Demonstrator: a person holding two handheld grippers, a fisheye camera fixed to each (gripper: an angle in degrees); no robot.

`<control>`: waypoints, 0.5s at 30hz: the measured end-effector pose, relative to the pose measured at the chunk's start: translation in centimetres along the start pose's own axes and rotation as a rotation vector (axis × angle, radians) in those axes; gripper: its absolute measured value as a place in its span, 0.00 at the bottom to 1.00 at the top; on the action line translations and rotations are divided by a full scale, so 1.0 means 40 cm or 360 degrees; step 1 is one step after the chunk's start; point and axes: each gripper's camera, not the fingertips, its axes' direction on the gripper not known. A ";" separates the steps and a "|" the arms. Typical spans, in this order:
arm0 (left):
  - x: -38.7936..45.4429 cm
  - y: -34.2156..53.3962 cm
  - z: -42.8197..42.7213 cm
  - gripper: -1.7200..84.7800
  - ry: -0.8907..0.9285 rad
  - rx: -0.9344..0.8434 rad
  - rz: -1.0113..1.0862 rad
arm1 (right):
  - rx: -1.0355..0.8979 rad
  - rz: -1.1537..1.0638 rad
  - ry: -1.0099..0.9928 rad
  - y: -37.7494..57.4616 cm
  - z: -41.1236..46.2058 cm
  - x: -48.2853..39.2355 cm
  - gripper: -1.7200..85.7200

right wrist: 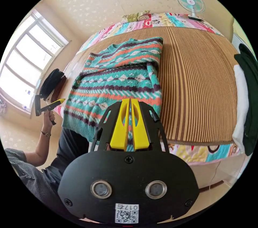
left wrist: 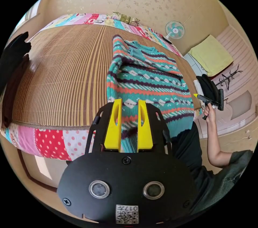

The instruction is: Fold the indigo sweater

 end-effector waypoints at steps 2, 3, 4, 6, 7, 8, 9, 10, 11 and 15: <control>-0.015 0.103 -0.010 0.16 -0.0051 0.0032 -0.0033 | -0.0014 0.0134 -0.0080 0.110 -0.021 0.064 0.08; -0.025 0.147 -0.011 0.16 -0.0113 0.0035 -0.0063 | -0.0032 0.0226 -0.0115 0.167 -0.027 0.105 0.11; -0.031 0.162 -0.007 0.16 -0.0134 0.0025 -0.0075 | -0.0062 0.0325 -0.0108 0.207 -0.028 0.141 0.15; -0.072 0.188 0.026 0.17 -0.0100 -0.0043 -0.0150 | -0.0101 0.0411 -0.0090 0.241 -0.021 0.183 0.20; -0.084 0.190 0.032 0.16 -0.0068 -0.0049 -0.0172 | -0.0118 0.0412 -0.0165 0.248 -0.010 0.204 0.21; -0.110 0.196 0.031 0.16 -0.0039 -0.0026 -0.0222 | -0.0131 0.0405 -0.0236 0.247 -0.001 0.215 0.22; -0.138 0.201 0.023 0.15 -0.0009 -0.0014 -0.0266 | -0.0182 0.0377 -0.0361 0.240 0.022 0.229 0.21; -0.155 0.202 0.020 0.15 0.0020 -0.0025 -0.0284 | -0.0318 0.0376 -0.0391 0.227 0.061 0.242 0.21; -0.188 0.202 0.013 0.14 0.0105 -0.0056 -0.0301 | -0.0414 0.0389 -0.0368 0.222 0.085 0.247 0.20; -0.304 0.217 0.028 0.07 0.0633 -0.0277 -0.0285 | -0.0673 0.0242 -0.0200 0.224 0.139 0.226 0.08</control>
